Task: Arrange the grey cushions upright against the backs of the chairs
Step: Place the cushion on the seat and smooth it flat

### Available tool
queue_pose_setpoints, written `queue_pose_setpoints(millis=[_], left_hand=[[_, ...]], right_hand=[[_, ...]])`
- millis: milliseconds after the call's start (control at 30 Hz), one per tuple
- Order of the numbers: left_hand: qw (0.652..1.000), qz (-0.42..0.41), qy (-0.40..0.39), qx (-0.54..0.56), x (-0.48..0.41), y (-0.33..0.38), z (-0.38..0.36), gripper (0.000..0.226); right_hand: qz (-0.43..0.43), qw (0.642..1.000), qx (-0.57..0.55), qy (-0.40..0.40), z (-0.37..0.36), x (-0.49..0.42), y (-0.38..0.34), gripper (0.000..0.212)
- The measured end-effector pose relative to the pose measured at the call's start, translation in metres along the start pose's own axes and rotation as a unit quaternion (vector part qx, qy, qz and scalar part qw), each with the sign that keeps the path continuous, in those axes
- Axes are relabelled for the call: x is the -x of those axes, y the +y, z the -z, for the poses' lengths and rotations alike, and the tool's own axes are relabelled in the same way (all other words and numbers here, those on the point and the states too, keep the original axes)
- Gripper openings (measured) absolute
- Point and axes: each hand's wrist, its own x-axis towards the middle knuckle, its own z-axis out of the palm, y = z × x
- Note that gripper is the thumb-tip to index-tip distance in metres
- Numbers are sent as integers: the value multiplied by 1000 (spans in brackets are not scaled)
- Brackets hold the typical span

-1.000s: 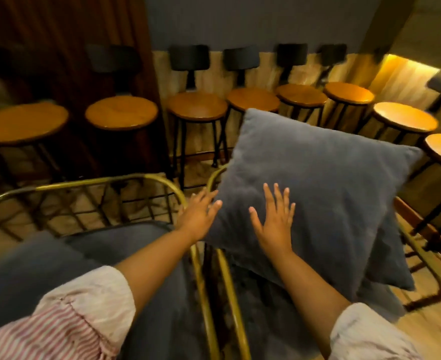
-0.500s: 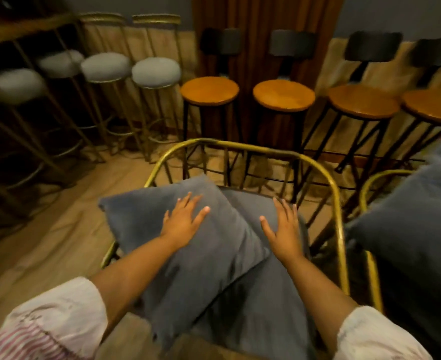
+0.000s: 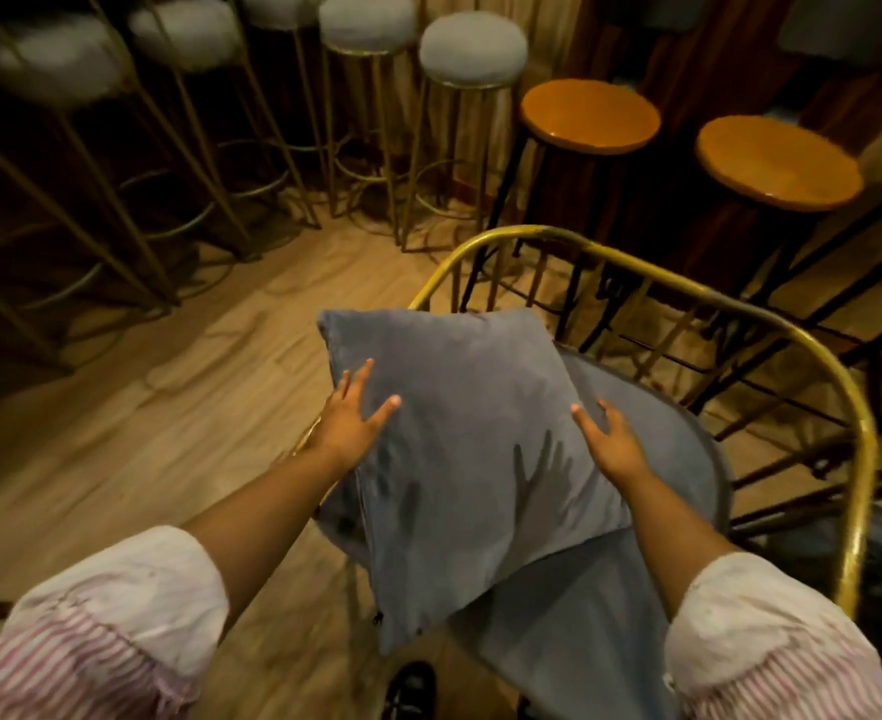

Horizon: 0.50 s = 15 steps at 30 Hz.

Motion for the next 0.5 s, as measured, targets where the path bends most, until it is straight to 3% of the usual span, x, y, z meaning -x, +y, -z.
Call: queue_pose_setpoints(millis=[233,333,433,500], left_hand=[[977,138,131,99,-18,-13,-65,100],[965,167,163,117,-18,-28,-94,104],[955,164,211,131,-20,-36,-107,103],[952,141,236,135,-23,-41,-112,101]], right_hand=[[-58,997,-29,-39,-17,-94,24,76],[-68,996,-41,-48,-22,-137,40,89],[-86,993,-37,-69,-25,-167,57,94],[-87,990,-45,-99,-28,-178,72,111]])
